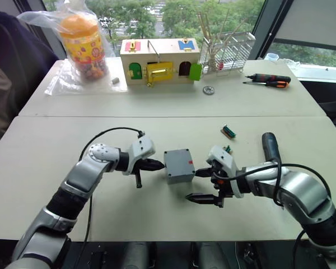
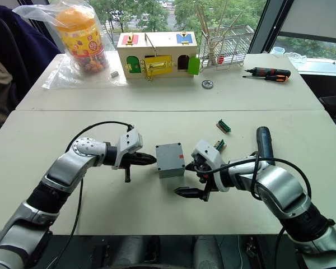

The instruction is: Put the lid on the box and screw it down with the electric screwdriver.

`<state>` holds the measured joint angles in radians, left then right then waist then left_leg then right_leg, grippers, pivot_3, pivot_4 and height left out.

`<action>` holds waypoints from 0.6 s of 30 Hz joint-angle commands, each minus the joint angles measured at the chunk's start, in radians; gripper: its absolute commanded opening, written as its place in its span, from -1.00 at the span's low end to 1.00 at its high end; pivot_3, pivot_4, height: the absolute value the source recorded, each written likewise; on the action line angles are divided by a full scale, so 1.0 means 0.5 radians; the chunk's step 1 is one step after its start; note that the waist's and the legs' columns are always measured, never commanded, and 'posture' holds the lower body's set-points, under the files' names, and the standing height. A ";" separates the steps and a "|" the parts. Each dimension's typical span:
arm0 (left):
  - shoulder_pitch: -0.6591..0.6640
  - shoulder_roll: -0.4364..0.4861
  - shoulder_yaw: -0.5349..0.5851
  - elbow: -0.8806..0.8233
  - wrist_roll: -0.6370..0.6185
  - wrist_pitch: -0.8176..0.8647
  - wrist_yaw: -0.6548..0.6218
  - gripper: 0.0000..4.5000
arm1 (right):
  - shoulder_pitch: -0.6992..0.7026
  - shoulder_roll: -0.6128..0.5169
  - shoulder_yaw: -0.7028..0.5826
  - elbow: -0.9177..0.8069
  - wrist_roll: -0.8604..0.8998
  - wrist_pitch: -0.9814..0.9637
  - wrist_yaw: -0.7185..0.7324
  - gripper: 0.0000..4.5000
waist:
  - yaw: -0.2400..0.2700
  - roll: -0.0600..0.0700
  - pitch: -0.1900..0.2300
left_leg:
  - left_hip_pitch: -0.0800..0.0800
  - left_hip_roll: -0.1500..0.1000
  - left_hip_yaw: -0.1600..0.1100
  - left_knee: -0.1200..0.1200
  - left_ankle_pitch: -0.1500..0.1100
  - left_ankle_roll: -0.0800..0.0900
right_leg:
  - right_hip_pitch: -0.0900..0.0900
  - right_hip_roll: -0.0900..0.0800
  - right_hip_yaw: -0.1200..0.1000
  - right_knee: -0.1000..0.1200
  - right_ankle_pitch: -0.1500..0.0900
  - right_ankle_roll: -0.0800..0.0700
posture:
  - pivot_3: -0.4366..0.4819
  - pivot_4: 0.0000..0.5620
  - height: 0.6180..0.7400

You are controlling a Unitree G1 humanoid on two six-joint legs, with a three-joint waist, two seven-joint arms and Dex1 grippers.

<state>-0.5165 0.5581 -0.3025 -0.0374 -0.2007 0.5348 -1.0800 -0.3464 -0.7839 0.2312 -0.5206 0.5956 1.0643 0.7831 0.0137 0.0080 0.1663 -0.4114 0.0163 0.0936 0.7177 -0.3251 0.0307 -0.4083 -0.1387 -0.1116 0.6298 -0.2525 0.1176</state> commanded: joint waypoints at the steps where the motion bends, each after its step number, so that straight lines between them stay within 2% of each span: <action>1: -0.050 -0.033 -0.017 -0.002 0.013 -0.060 0.000 -1.00 | 0.010 0.049 -0.061 -0.111 0.074 0.044 -0.036 0.99 | 0.000 0.000 0.000 | 0.000 0.000 0.000 0.000 0.000 0.000 | 0.000 0.000 0.000 0.000 0.000 0.000 | -0.05 -0.47 0.53; 9: -0.047 -0.061 0.018 0.014 0.027 -0.069 0.041 -1.00 | 0.004 0.096 -0.141 -0.131 0.111 0.125 -0.113 0.99 | 0.001 0.000 0.000 | 0.000 0.000 0.000 0.000 0.000 0.000 | 0.000 0.000 0.000 0.000 0.000 0.000 | -0.05 -0.47 0.53; 13: -0.019 -0.015 0.023 -0.055 -0.001 -0.019 0.006 -1.00 | -0.007 0.080 -0.185 -0.123 0.101 0.111 -0.132 0.99 | 0.000 0.000 0.000 | 0.000 0.000 0.000 0.000 0.000 0.000 | 0.000 0.000 0.000 0.000 0.000 0.000 | -0.05 -0.47 0.53; 18: 0.004 0.118 0.099 -0.155 -0.057 0.074 -0.046 -1.00 | 0.014 -0.200 -0.433 -0.017 0.078 0.045 -0.013 0.99 | 0.000 0.000 0.000 | 0.000 0.000 0.000 0.000 0.000 0.000 | 0.000 0.000 0.000 0.000 0.000 0.000 | -0.05 -0.47 0.53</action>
<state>-0.5106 0.5983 -0.2968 -0.0737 -0.2080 0.5616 -1.0907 -0.3335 -0.8590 0.0932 -0.5374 0.6320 1.1049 0.7585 0.0136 0.0081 0.1664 -0.4114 0.0161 0.0937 0.7176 -0.3252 0.0308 -0.4084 -0.1390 -0.1115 0.6296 -0.2525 0.1176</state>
